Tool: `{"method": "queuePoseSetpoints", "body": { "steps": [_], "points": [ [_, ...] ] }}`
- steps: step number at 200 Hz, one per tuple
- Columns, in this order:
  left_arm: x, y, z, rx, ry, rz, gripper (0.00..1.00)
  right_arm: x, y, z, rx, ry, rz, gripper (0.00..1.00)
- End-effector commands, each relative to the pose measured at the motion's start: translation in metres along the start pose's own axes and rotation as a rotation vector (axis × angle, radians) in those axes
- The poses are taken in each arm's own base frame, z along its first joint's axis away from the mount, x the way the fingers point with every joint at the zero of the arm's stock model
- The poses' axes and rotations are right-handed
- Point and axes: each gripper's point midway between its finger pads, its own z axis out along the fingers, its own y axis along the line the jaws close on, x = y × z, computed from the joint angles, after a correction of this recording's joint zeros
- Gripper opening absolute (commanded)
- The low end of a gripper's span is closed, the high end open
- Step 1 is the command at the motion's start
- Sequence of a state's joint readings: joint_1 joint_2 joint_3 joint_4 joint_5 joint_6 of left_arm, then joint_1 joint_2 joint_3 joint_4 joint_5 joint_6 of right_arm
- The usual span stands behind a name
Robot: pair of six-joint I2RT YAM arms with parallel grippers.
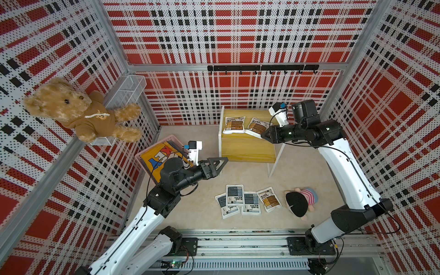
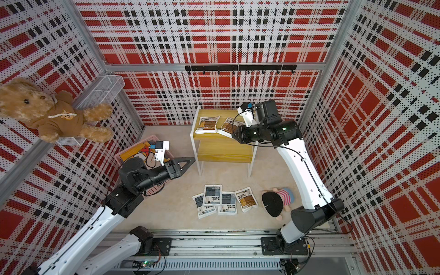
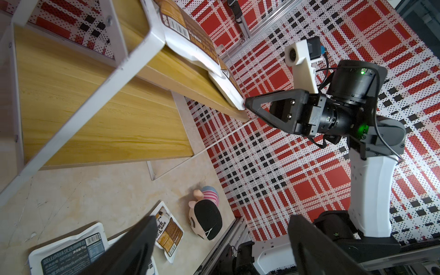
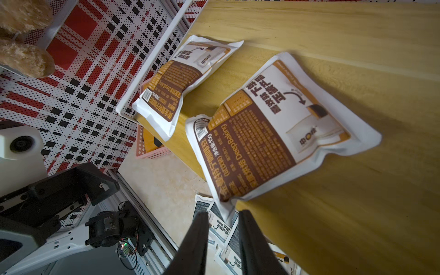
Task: Place the bagged coffee beans on the shelf by color
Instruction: Place the bagged coffee beans on the shelf.
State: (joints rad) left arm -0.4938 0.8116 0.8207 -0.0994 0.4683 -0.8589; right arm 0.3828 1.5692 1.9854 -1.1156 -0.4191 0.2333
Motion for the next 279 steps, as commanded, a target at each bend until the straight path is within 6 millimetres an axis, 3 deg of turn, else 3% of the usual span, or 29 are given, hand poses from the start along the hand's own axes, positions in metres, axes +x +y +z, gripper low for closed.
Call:
{"method": "queuePoseSetpoints", "body": {
  "steps": [1,23,47,74,116,153,279],
  "points": [
    [0.001,-0.001,-0.002,0.013,0.003,0.012,0.93,-0.01,0.0,-0.002,-0.002,-0.029,-0.007,0.36],
    [0.001,0.0,-0.003,0.011,0.002,0.013,0.93,-0.011,-0.002,-0.006,0.016,-0.04,0.002,0.5],
    [0.001,0.002,-0.003,0.008,0.002,0.01,0.93,-0.016,-0.003,-0.012,0.032,-0.068,0.025,0.75],
    [0.001,0.002,-0.002,0.01,0.005,0.008,0.92,-0.021,-0.006,-0.009,0.044,-0.081,0.066,0.84],
    [0.002,0.003,-0.003,0.011,0.002,0.008,0.93,-0.025,-0.01,0.002,0.034,-0.078,0.099,0.87],
    [0.003,0.005,-0.007,0.001,-0.001,0.008,0.93,-0.028,-0.01,0.008,0.024,-0.086,0.106,0.99],
    [0.005,0.016,-0.015,-0.03,-0.003,0.004,0.92,-0.044,-0.011,0.027,-0.018,-0.114,0.115,1.0]
  ]
}}
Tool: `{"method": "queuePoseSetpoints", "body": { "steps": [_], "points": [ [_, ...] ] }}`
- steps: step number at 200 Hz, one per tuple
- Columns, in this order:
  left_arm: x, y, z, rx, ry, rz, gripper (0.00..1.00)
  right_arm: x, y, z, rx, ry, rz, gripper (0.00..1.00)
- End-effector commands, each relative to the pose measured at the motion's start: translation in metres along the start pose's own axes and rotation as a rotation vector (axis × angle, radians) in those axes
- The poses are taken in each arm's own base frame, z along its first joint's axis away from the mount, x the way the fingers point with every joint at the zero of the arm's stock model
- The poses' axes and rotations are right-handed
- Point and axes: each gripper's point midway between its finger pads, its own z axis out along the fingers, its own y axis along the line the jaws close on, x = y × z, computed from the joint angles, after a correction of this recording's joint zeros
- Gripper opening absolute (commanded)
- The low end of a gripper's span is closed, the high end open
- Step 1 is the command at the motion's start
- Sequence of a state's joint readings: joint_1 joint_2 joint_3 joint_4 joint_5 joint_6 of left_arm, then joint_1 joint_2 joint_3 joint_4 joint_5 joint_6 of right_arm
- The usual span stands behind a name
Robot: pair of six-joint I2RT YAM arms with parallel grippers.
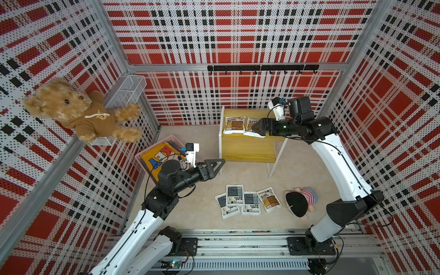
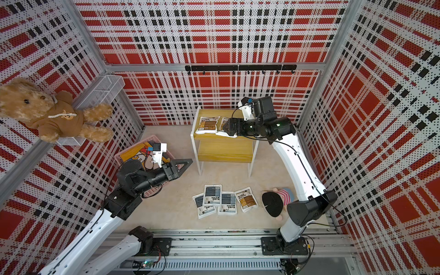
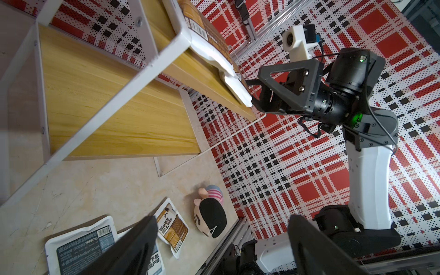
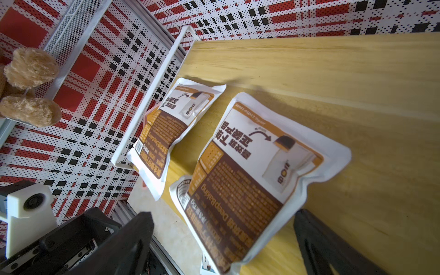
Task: Place the bagged coffee beans on the shelf by color
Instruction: Place the bagged coffee beans on the shelf, then pick up the bagged coffee beans at the center of the board.
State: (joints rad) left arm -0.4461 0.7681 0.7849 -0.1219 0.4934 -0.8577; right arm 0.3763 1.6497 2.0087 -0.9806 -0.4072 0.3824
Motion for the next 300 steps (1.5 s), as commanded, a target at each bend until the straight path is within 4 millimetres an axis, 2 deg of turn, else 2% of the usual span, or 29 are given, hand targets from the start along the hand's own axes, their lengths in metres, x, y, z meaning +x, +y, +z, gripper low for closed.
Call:
{"method": "queuePoseSetpoints", "body": {
  "steps": [1,103,163,185,203,232,254,267,282,300],
  "points": [
    [0.003,0.004,-0.005,-0.008,0.007,0.014,0.93,-0.014,0.003,0.002,-0.02,-0.038,-0.005,1.0],
    [0.004,0.01,-0.01,-0.02,0.0,0.008,0.93,-0.029,0.005,0.004,-0.015,-0.072,-0.011,1.0],
    [0.002,0.009,-0.012,-0.017,-0.003,0.01,0.93,-0.048,-0.014,-0.03,0.173,-0.167,-0.044,1.0],
    [0.001,0.004,-0.011,-0.003,-0.001,0.013,0.93,-0.053,-0.003,-0.041,0.146,-0.191,-0.056,1.0],
    [-0.001,-0.001,-0.012,0.008,0.002,0.027,0.93,-0.049,0.014,-0.055,0.106,-0.195,-0.069,1.0],
    [0.001,-0.014,-0.015,0.03,-0.004,0.053,0.92,-0.018,0.038,-0.084,0.096,-0.152,-0.108,0.99],
    [0.021,-0.023,-0.01,0.038,0.02,0.059,0.92,0.029,0.039,-0.104,0.11,-0.065,-0.102,0.98],
    [0.044,-0.025,-0.003,0.023,0.046,0.053,0.92,0.06,0.033,-0.115,0.123,-0.018,-0.083,0.97],
    [0.079,-0.027,0.007,0.012,0.098,0.05,0.92,0.098,0.026,-0.126,0.117,0.024,-0.048,0.97],
    [0.119,-0.028,0.017,-0.004,0.155,0.062,0.92,0.151,0.011,-0.122,0.108,0.109,0.013,0.95]
  ]
}}
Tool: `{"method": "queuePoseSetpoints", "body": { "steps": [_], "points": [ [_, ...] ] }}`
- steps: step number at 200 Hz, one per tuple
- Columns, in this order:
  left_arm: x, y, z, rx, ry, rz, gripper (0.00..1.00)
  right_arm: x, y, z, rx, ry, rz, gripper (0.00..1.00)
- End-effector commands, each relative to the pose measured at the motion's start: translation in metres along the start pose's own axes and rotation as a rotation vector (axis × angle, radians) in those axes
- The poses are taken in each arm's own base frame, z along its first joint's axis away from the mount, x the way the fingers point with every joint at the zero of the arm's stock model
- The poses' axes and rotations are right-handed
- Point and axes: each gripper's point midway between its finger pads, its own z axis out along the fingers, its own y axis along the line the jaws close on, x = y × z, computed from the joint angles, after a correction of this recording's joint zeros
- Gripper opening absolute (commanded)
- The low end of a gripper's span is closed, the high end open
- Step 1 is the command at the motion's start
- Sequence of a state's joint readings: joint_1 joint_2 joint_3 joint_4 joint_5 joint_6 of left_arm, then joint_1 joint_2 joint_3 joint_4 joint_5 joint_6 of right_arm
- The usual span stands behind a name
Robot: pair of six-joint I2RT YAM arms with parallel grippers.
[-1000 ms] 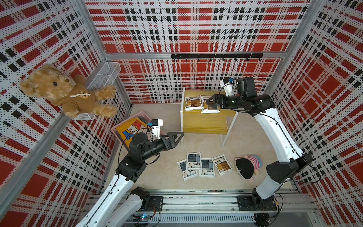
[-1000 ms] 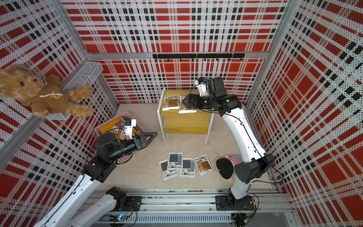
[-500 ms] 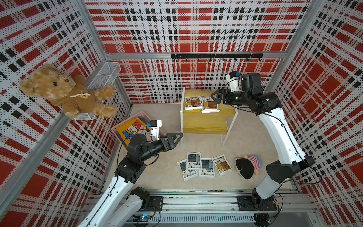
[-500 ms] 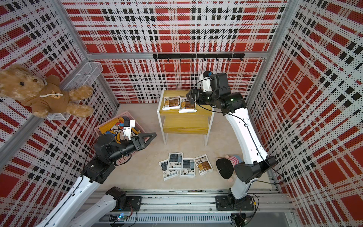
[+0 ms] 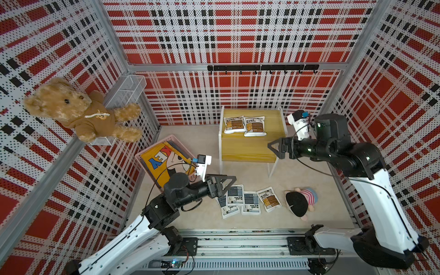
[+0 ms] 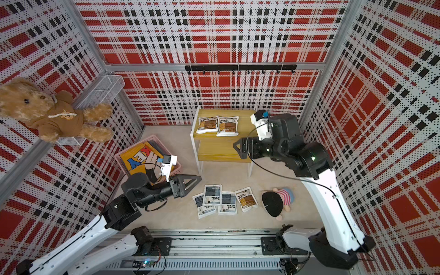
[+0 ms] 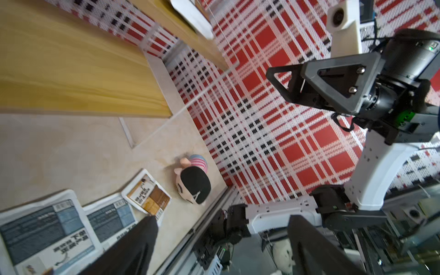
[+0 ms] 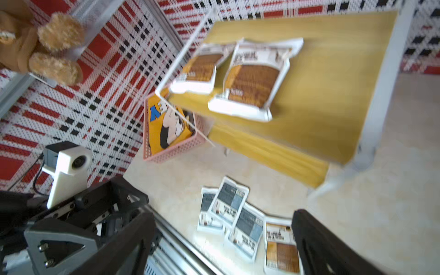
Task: Place the bagged coffee beans on the shelf by color
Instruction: Pick up the bagged coffee beans at the center of the board.
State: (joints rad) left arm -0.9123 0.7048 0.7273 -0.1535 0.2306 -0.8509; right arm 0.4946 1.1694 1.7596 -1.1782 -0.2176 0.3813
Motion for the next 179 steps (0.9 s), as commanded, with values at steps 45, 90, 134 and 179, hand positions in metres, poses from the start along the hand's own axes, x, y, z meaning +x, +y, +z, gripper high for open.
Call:
{"method": "queuePoseSetpoints", "body": {
  "steps": [45,90,134,179],
  "points": [
    [0.062,0.024,0.042,-0.11,0.016,-0.015,0.91,0.121,-0.022,0.021,-0.053,0.17,0.181,0.86],
    [0.096,0.038,0.066,-0.125,0.054,-0.071,0.89,0.182,-0.083,0.051,0.214,0.376,0.129,0.81],
    [0.125,0.053,0.092,-0.132,0.11,-0.121,0.89,0.217,-0.098,0.075,0.237,0.476,0.127,0.78],
    [0.147,0.07,0.114,-0.152,0.166,-0.176,0.84,0.231,-0.106,0.1,0.247,0.532,0.144,0.72]
  ]
}}
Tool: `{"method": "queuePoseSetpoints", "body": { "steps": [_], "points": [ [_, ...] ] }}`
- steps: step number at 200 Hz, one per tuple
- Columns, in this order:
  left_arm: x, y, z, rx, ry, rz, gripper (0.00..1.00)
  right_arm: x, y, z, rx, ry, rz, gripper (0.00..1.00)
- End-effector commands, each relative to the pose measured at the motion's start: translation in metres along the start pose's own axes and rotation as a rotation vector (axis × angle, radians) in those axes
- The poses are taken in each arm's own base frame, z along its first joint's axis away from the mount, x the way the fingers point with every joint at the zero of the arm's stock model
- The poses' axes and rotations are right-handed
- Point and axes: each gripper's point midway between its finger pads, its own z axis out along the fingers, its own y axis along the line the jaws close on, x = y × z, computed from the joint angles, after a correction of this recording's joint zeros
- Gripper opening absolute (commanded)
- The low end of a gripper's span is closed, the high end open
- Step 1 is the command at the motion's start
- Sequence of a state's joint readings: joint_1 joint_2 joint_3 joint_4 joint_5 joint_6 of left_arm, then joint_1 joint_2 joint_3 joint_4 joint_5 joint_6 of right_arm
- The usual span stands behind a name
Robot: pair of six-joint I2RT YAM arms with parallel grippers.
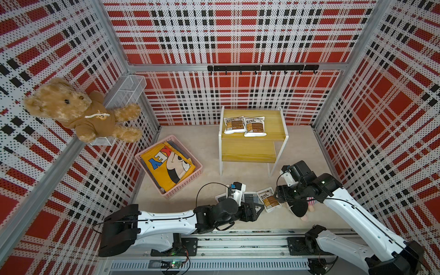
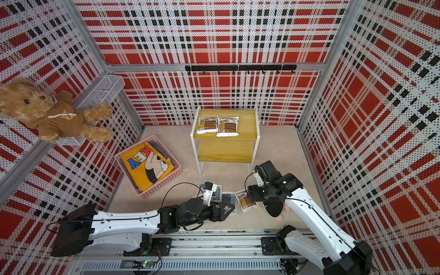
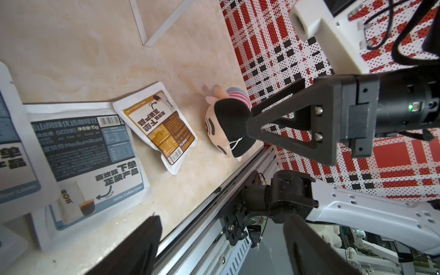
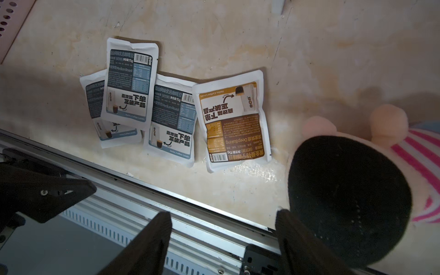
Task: Place the bagged coffee beans on the shelf by color
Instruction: Pick up the bagged coffee beans at the center of the board.
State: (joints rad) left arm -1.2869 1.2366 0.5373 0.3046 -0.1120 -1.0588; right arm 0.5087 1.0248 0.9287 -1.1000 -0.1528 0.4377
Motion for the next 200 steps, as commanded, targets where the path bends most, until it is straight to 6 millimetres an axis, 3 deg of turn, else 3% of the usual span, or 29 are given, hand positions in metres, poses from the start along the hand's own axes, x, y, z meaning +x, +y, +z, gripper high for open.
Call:
{"method": "queuePoseSetpoints", "body": {
  "steps": [1,41,94,109,147,200],
  "points": [
    [0.002,-0.009,0.012,0.058,0.011,-0.046,0.84,-0.01,0.003,0.013,-0.005,-0.016,-0.01,0.72],
    [0.013,0.005,0.04,0.019,0.08,-0.121,0.78,-0.015,-0.002,0.039,0.024,0.019,0.019,0.6],
    [0.022,-0.003,0.079,0.043,0.173,-0.172,0.72,-0.018,-0.017,0.059,0.112,0.055,0.038,0.53],
    [0.028,0.003,0.087,0.027,0.199,-0.198,0.69,-0.019,-0.021,0.062,0.129,0.056,0.045,0.52],
    [0.04,0.025,0.089,-0.031,0.228,-0.255,0.67,-0.024,-0.031,0.07,0.133,0.059,0.078,0.46],
    [0.046,0.052,0.087,-0.162,0.247,-0.236,0.67,-0.023,-0.032,0.082,0.125,0.088,0.076,0.45]
  ]
}}
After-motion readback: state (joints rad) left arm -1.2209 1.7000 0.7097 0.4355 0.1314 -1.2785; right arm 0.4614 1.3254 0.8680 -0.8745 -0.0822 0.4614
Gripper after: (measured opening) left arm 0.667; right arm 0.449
